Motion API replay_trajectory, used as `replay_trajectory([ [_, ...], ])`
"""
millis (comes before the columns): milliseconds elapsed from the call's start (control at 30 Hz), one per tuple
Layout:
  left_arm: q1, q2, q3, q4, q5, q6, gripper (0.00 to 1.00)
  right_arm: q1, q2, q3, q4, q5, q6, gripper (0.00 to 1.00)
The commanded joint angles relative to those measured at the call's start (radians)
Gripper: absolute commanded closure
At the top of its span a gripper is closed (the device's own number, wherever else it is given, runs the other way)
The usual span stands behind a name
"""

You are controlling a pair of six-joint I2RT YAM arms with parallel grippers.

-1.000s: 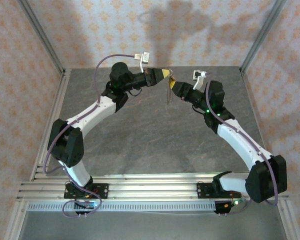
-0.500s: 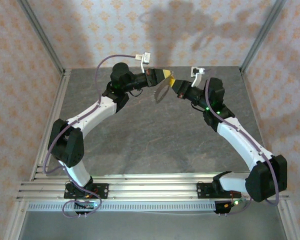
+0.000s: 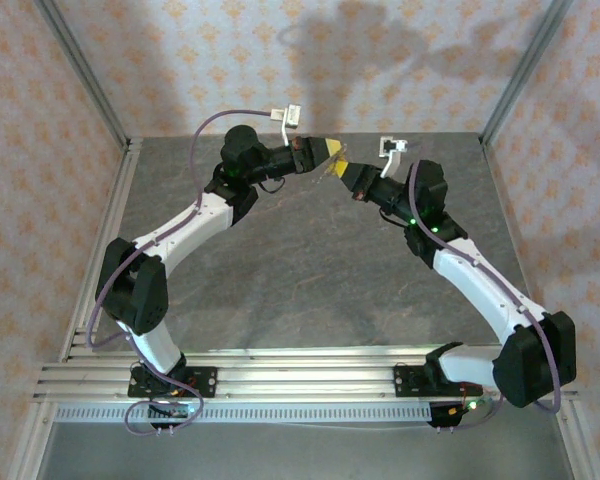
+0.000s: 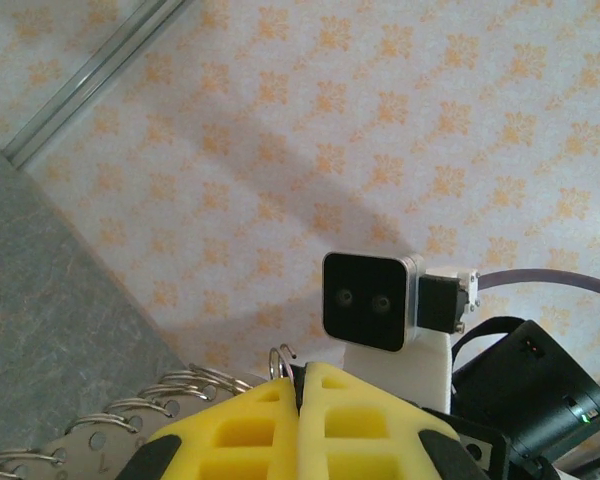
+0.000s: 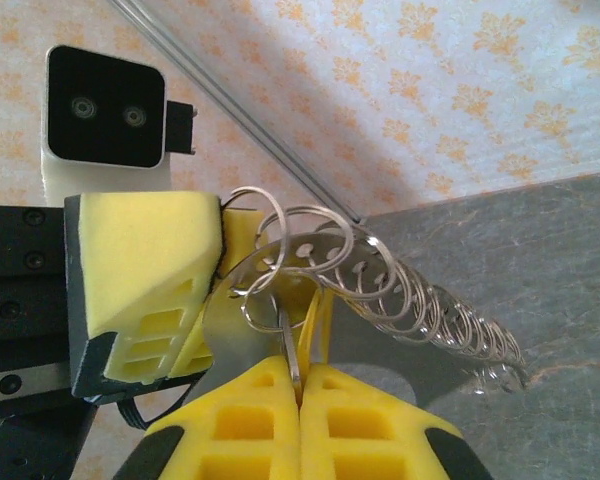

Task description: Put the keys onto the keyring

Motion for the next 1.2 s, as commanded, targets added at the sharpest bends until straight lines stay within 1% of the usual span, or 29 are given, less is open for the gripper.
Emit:
replay_trajectory([
  [0,-0.007,-0.029,0.002,0.121,-0.023,-0.009,1.00,0.045,-0.005,-0.008,0.024,-0.028,0.006,1.00],
  [67,-0.007,-0.029,-0.002,0.125,-0.022,-0.012,1.00,0.050,-0.005,-0.009,0.021,-0.026,0.006,1.00],
  [300,-0.007,-0.037,-0.021,0.138,-0.028,-0.011,1.00,0.049,-0.044,-0.035,-0.010,0.060,-0.021,1.00],
  [467,-0.007,-0.066,-0.045,0.100,-0.033,0.047,1.00,0.049,-0.050,-0.038,-0.006,0.092,0.000,1.00],
  [900,-0.047,-0.152,-0.042,-0.165,-0.113,0.298,1.00,0.049,-0.048,-0.005,-0.047,0.090,0.000,1.00],
  [1167,-0.056,-0.144,-0.033,-0.185,-0.114,0.314,1.00,0.051,-0.024,0.016,-0.027,0.061,0.025,1.00],
])
